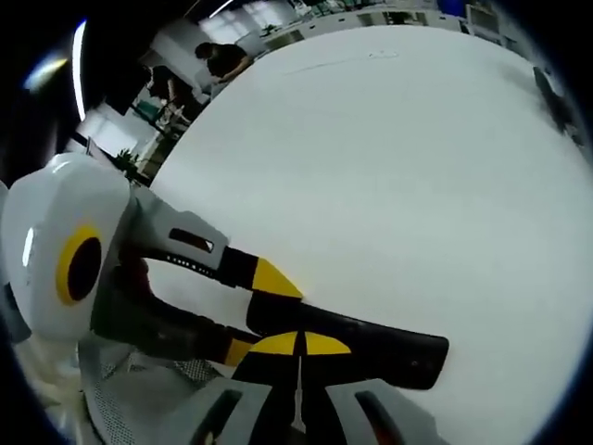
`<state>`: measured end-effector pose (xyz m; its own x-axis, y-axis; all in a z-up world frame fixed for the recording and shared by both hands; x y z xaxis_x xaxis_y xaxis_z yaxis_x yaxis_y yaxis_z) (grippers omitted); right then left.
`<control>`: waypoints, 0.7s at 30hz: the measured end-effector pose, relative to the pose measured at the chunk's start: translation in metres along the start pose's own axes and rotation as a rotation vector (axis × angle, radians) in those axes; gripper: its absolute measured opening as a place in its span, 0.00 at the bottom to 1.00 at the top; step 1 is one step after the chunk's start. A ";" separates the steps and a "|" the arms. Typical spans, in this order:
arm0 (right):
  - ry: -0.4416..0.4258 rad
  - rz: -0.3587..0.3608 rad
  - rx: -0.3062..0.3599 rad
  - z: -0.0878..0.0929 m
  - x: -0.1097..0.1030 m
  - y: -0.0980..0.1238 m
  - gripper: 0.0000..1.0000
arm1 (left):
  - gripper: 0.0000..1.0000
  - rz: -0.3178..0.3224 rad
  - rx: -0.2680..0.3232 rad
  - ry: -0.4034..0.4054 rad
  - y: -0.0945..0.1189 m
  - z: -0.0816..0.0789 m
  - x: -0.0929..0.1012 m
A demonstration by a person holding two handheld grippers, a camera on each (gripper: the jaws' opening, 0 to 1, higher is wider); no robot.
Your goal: Press the specified remote control buttons in sequence, fully releasing each button before pressing the next.
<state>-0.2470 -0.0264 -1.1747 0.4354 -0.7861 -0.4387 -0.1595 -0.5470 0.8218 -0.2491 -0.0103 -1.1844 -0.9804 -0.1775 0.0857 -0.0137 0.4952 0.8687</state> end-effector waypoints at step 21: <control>-0.009 0.023 0.028 -0.001 0.002 0.001 0.00 | 0.22 -0.001 -0.012 -0.015 0.000 0.000 0.001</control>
Point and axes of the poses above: the point that each gripper's makers call its tool centre point, and the gripper's own axes: y roughly backward along the fingers, x roughly to its right, z roughly out of its underside, the point moved 1 cm from there along y, roughly backward along the fingers, and after that the axes turned 2 degrees about y, right-handed, at the moved point
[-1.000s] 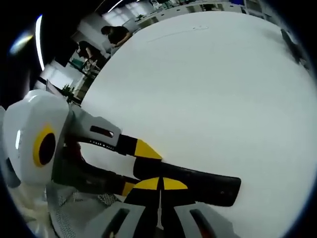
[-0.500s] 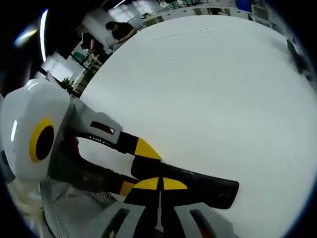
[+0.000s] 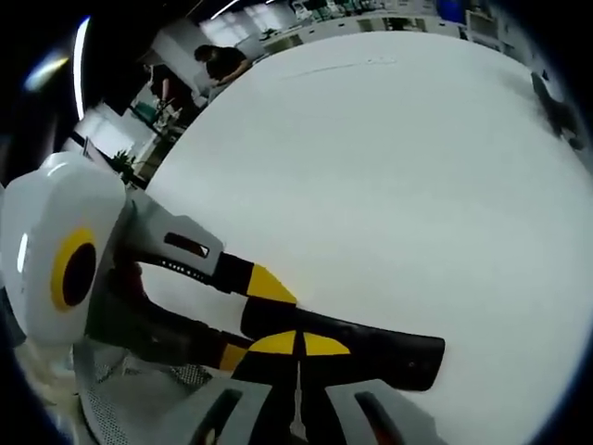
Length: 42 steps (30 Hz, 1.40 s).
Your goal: Press the specified remote control buttons in sequence, fully releasing each button before pressing the next.
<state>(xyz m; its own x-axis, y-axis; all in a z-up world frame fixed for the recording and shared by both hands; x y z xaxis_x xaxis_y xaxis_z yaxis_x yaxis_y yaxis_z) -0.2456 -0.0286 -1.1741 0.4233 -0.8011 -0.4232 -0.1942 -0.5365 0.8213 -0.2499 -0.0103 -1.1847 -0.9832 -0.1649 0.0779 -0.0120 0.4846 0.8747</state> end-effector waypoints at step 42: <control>0.092 0.123 0.700 -0.065 0.025 0.144 0.40 | 0.22 -0.061 0.003 0.015 0.007 0.006 -0.046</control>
Point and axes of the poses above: the point that each gripper's makers call its tool centre point, and the gripper's own axes: y roughly backward along the fingers, x roughly to its right, z roughly out of its underside, the point moved 1 cm from there along y, roughly backward along the fingers, and after that the axes turned 2 degrees about y, right-handed, at the moved point
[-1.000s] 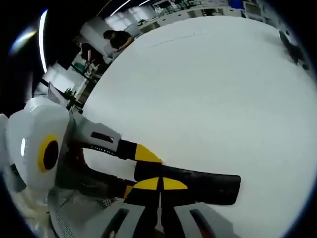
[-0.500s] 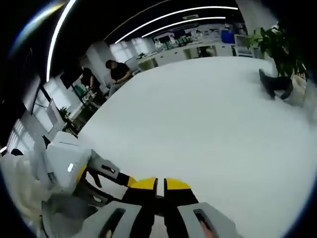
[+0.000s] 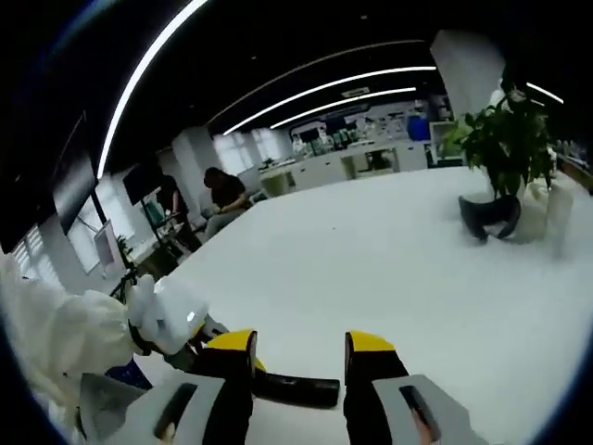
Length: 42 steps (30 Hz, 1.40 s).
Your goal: Press the specified remote control buttons in sequence, fully releasing each button before pressing the next.
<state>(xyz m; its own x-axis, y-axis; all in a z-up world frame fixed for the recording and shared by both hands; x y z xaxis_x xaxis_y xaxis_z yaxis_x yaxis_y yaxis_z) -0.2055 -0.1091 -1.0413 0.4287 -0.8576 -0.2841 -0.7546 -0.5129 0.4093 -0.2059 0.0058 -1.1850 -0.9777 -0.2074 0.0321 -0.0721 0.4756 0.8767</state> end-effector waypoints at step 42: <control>0.069 0.119 0.153 -0.010 0.023 0.016 0.99 | 0.22 -0.084 -0.076 0.026 0.007 0.003 -0.147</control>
Point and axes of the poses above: the point that each gripper's makers call its tool centre point, and the gripper's own axes: y roughly backward along the fingers, x roughly to its right, z roughly out of its underside, the point moved 1 cm from there along y, roughly backward along the fingers, and after that the axes turned 2 degrees about y, right-handed, at the moved point
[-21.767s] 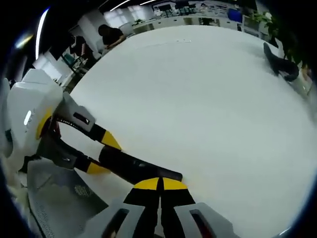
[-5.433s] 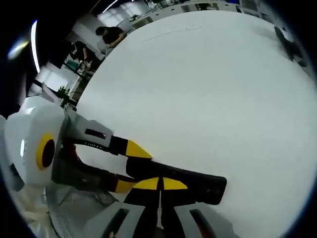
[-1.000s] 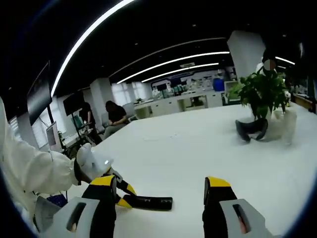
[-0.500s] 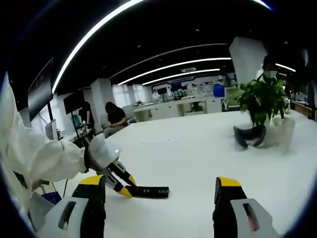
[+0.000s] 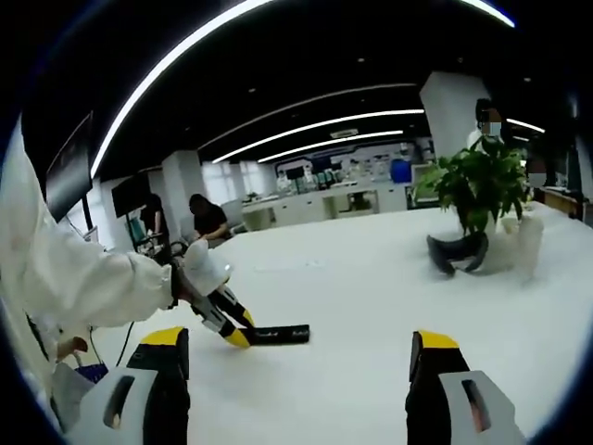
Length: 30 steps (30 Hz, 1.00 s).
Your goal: Press the specified remote control buttons in sequence, fully releasing each button before pressing the next.
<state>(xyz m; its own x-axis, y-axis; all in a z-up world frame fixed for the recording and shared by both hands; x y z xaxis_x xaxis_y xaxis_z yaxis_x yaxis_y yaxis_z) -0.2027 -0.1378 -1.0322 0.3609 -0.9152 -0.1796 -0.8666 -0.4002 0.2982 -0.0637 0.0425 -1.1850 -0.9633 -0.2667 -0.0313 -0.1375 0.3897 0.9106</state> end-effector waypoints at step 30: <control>0.004 0.030 -0.046 0.010 0.003 -0.004 0.98 | 0.23 -0.023 -0.093 -0.108 -0.004 -0.004 -0.073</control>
<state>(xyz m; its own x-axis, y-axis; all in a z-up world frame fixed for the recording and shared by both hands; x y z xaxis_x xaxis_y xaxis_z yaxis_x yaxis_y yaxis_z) -0.2016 -0.1389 -1.0431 0.3363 -0.9271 -0.1658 -0.8602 -0.3740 0.3466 0.0084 0.0572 -1.1844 -0.9801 -0.1759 -0.0918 -0.1422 0.2997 0.9434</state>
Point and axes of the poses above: the point that each gripper's makers call its tool centre point, and the gripper's own axes: y roughly backward along the fingers, x roughly to its right, z roughly out of its underside, the point moved 1 cm from there along y, roughly backward along the fingers, and after that the axes turned 2 degrees about y, right-handed, at the moved point
